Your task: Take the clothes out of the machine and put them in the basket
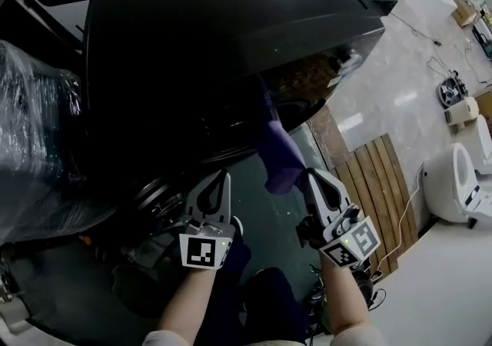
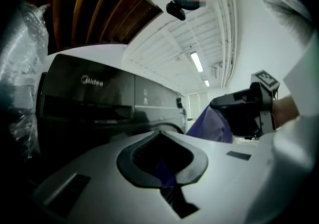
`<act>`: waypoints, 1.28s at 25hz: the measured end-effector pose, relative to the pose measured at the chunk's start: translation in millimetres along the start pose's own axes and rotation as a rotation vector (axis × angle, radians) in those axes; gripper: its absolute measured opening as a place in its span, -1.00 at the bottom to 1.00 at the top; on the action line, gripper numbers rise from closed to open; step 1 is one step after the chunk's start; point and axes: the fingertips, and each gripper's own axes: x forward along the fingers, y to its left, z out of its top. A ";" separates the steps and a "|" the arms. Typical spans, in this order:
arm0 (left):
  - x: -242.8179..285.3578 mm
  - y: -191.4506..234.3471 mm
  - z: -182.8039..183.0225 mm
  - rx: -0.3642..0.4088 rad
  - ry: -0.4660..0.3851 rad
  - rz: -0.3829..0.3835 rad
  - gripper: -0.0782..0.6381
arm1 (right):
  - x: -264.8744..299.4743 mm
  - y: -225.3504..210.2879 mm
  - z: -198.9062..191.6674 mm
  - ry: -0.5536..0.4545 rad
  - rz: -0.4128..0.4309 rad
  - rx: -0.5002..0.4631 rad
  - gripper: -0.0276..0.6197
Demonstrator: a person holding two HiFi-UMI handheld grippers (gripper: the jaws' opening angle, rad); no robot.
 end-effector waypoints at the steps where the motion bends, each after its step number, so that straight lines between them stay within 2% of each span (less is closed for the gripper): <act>1: -2.6 1.3 17.5 0.011 0.008 -0.002 -0.73 | -0.5 7.7 12.7 0.007 -0.005 0.003 -0.88; 8: -16.5 0.3 119.7 0.018 0.088 -0.052 -0.73 | 4.0 59.9 107.5 0.037 -0.040 0.043 -0.88; 13: -28.4 5.0 176.3 0.006 0.132 -0.085 -0.73 | 10.9 90.9 171.7 0.032 -0.062 0.096 -0.88; 19: -36.4 14.9 237.7 -0.013 0.148 -0.130 -0.73 | 32.3 129.6 231.3 0.028 -0.073 0.110 -0.88; 25: -43.7 28.3 271.9 0.002 0.178 -0.207 -0.73 | 48.2 163.0 292.1 -0.035 -0.090 0.113 -0.88; 29: -48.9 31.4 283.0 0.043 0.184 -0.252 -0.72 | 53.4 182.7 327.3 -0.071 -0.068 0.087 -0.88; 32: -59.1 24.8 293.1 0.038 0.169 -0.294 -0.72 | 54.3 195.6 348.6 -0.095 -0.040 0.082 -0.88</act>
